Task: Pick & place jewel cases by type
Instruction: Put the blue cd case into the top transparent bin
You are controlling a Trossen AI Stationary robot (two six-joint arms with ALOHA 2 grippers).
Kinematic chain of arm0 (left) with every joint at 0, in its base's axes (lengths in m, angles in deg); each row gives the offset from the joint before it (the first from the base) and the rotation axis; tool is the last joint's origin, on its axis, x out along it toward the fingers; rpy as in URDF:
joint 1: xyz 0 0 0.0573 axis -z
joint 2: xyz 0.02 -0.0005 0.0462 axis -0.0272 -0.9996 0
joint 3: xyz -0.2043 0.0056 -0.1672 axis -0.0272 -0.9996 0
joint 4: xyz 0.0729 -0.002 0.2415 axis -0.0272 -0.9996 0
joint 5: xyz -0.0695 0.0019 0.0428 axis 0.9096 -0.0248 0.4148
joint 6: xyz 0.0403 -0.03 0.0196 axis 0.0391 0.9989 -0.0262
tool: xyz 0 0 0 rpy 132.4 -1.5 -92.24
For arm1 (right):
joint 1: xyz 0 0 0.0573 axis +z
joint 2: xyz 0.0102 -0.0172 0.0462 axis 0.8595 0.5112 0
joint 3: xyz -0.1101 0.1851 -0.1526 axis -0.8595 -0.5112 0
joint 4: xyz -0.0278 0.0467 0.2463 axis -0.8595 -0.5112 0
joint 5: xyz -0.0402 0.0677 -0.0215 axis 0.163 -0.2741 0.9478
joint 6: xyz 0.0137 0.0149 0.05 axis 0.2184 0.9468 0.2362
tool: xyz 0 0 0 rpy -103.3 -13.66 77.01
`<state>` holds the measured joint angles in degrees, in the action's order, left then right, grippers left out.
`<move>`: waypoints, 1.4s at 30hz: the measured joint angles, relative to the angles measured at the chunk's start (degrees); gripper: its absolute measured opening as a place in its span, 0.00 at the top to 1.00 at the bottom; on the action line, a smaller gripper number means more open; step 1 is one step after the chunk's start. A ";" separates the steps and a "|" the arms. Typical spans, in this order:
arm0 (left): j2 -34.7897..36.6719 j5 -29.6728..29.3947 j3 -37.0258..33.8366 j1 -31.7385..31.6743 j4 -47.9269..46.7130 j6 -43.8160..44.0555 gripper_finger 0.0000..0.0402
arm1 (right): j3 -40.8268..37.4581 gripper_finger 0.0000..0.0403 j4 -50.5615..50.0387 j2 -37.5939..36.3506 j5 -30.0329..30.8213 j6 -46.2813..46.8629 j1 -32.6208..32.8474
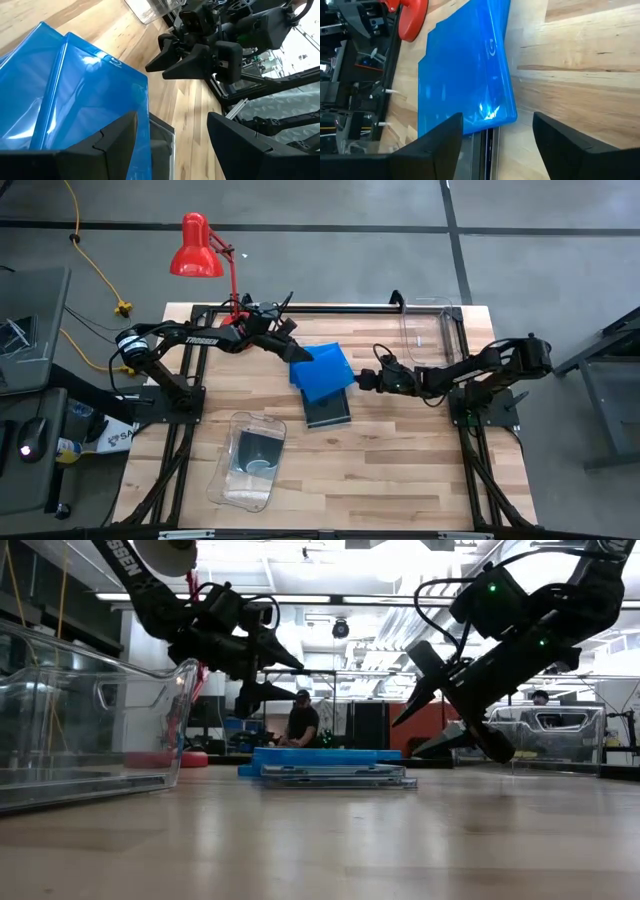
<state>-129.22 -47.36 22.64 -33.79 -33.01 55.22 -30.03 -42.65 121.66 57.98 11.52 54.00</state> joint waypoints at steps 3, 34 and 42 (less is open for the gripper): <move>0.00 -0.04 0.00 0.00 0.00 0.00 0.41 | 0.00 0.44 0.05 0.75 -1.29 1.70 0.00; 0.02 -0.24 -0.02 0.00 -0.18 0.02 0.41 | 8.36 0.49 1.89 13.21 -3.12 5.30 -2.22; 0.02 -0.24 -0.02 0.00 -0.74 0.02 0.41 | 8.66 0.61 1.55 13.25 -2.68 5.14 -2.23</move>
<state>-129.20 -47.60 22.62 -33.79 -33.75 55.24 -21.38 -41.10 134.90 55.31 16.66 51.77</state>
